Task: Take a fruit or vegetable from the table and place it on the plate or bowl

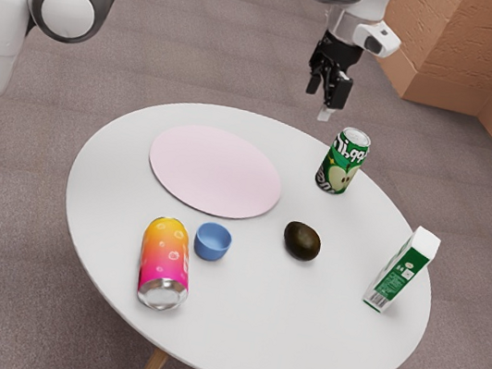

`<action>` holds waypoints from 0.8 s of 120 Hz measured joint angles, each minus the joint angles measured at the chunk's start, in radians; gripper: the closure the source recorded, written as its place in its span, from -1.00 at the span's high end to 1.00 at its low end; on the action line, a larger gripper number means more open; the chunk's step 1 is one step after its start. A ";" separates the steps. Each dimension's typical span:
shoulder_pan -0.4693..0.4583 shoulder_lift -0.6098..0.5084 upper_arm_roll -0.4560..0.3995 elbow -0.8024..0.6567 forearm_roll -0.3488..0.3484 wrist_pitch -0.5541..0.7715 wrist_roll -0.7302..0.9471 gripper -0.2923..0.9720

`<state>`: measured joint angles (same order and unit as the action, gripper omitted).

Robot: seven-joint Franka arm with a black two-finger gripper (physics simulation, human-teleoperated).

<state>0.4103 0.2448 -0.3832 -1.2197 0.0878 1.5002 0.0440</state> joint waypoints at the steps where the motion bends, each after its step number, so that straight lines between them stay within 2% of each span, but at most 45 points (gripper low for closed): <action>1: 0.000 0.000 0.000 0.000 0.000 0.000 0.000 0.54; 25: -0.001 -0.001 0.003 0.000 -0.004 -0.001 0.002 0.54; 41: 0.001 -0.004 0.052 -0.001 -0.081 0.004 0.042 0.54; 56: -0.007 -0.027 -0.004 0.047 -0.107 0.017 0.178 0.54; 70: -0.019 -0.021 -0.129 0.056 -0.030 0.028 0.304 0.53; 96: -0.023 0.012 -0.165 0.047 0.043 0.036 0.492 0.54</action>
<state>0.3870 0.2563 -0.5483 -1.1724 0.1306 1.5359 0.5358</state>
